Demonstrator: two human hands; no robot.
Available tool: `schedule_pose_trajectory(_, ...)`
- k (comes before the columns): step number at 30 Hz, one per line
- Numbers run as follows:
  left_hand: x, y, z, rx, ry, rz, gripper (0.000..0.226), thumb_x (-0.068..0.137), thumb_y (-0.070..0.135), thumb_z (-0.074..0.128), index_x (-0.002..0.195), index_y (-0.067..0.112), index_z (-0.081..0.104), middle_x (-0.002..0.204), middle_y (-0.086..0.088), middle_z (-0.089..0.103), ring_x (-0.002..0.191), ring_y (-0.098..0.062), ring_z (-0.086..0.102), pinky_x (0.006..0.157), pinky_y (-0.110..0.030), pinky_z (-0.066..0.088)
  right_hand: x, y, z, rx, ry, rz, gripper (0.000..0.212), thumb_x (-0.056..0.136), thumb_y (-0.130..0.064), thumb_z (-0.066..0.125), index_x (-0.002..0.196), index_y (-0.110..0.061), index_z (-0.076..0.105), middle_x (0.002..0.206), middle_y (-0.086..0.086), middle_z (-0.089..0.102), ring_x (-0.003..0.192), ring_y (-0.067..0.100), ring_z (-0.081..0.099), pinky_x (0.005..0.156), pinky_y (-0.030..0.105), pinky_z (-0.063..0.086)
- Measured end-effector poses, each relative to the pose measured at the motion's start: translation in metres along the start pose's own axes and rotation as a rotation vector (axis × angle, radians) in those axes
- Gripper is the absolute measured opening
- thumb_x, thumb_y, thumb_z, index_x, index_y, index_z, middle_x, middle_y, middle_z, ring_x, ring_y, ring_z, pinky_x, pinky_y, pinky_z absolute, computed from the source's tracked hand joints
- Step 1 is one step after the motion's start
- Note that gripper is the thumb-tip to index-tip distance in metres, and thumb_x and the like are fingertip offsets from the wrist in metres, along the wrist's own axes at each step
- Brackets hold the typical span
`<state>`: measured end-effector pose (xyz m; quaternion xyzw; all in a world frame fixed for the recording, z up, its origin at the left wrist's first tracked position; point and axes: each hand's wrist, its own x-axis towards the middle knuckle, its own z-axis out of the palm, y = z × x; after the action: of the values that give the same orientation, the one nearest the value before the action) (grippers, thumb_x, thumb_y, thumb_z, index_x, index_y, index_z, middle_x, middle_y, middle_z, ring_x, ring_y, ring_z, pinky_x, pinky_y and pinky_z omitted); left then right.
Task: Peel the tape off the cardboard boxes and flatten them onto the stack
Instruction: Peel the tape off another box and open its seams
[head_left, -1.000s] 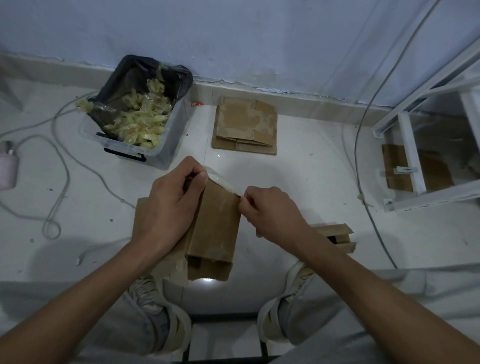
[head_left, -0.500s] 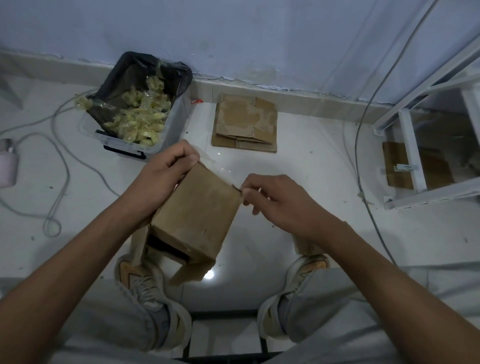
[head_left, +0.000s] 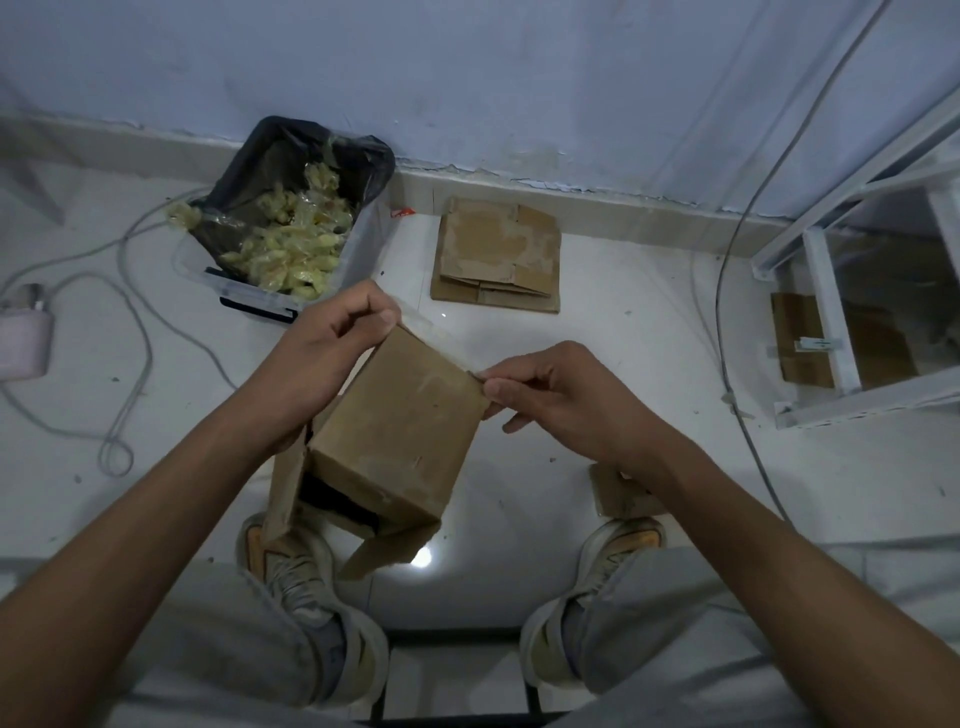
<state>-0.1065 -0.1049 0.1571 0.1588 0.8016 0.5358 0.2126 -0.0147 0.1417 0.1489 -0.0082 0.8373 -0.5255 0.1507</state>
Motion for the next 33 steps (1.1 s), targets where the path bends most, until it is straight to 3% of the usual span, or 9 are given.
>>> schedule_pose_trajectory(4,-0.007,0.002,0.013,0.171,0.031,0.124,0.022,0.109,0.022,0.049,0.097,0.011,0.063,0.093,0.000,0.064,0.092,-0.016,0.062,0.083,-0.036,0.047,0.002,0.001,0.004,-0.475,0.125,0.096,0.023,0.102,-0.037,0.063,0.088,-0.022,0.075,0.077,-0.009,0.075,0.065,0.009,0.072,0.071,0.036,0.063)
schedule_pose_trajectory(9,-0.024,0.006,0.034,0.203,0.203,0.235,0.023,0.111,0.025,0.046,0.095,0.016,0.059,0.085,-0.001,0.063,0.080,-0.021,0.061,0.071,-0.043,0.049,-0.001,0.001,0.018,-0.025,0.153,0.305,0.024,0.105,-0.029,0.059,0.092,-0.013,0.073,0.080,-0.002,0.076,0.061,0.015,0.075,0.050,0.023,0.051)
schedule_pose_trajectory(13,-0.028,0.002,0.044,0.266,0.304,0.258,0.026,0.111,0.032,0.043,0.096,0.018,0.058,0.083,0.001,0.063,0.077,-0.021,0.062,0.067,-0.051,0.049,-0.001,0.006,0.031,0.033,0.239,0.301,0.020,0.106,-0.030,0.057,0.098,-0.016,0.068,0.087,-0.002,0.074,0.065,0.014,0.076,0.053,0.025,0.054)
schedule_pose_trajectory(17,-0.028,0.005,0.040,0.183,0.312,0.196,0.025,0.112,0.030,0.044,0.099,0.017,0.061,0.089,0.000,0.066,0.083,-0.019,0.064,0.072,-0.041,0.052,-0.001,0.006,0.021,-0.032,0.186,0.167,0.019,0.108,-0.024,0.057,0.093,-0.015,0.063,0.084,-0.001,0.071,0.065,0.015,0.073,0.056,0.016,0.049)
schedule_pose_trajectory(21,-0.015,0.007,0.017,0.074,0.264,0.127,0.021,0.109,0.019,0.047,0.100,0.011,0.063,0.096,-0.001,0.066,0.090,-0.016,0.061,0.077,-0.024,0.048,0.001,-0.002,0.000,0.032,0.036,0.048,0.017,0.106,-0.014,0.057,0.093,-0.004,0.063,0.082,0.005,0.072,0.072,0.012,0.072,0.058,0.022,0.051)
schedule_pose_trajectory(26,-0.001,0.001,-0.001,0.068,0.062,0.093,0.020,0.108,0.014,0.048,0.097,0.005,0.062,0.100,-0.014,0.064,0.095,-0.030,0.059,0.079,-0.029,0.044,0.004,-0.002,-0.020,-0.395,-0.029,-0.108,0.008,0.099,-0.024,0.068,0.092,-0.020,0.069,0.084,-0.008,0.070,0.080,0.012,0.068,0.073,0.036,0.059)
schedule_pose_trajectory(28,0.000,0.000,-0.001,0.058,0.042,0.081,0.021,0.108,0.013,0.047,0.098,0.003,0.062,0.101,-0.015,0.065,0.095,-0.029,0.060,0.079,-0.025,0.044,0.005,-0.001,-0.028,-0.241,-0.052,-0.057,0.006,0.101,-0.025,0.068,0.105,-0.022,0.071,0.096,-0.009,0.073,0.091,0.011,0.070,0.076,0.028,0.058)
schedule_pose_trajectory(31,-0.002,0.004,0.007,0.030,0.038,0.085,0.021,0.107,0.011,0.048,0.099,0.000,0.063,0.101,-0.013,0.065,0.092,-0.020,0.060,0.079,-0.019,0.044,0.004,-0.009,-0.021,0.090,-0.019,0.031,0.020,0.106,-0.028,0.058,0.120,-0.022,0.071,0.110,-0.009,0.075,0.106,0.008,0.070,0.086,0.028,0.059)
schedule_pose_trajectory(33,-0.005,0.005,0.016,0.001,0.007,0.093,0.021,0.107,0.011,0.049,0.099,0.000,0.064,0.098,-0.012,0.065,0.094,-0.024,0.061,0.081,-0.022,0.045,0.002,-0.012,-0.004,0.086,0.039,0.010,0.023,0.106,-0.038,0.057,0.118,-0.026,0.072,0.109,-0.014,0.074,0.106,0.005,0.069,0.088,0.026,0.057)
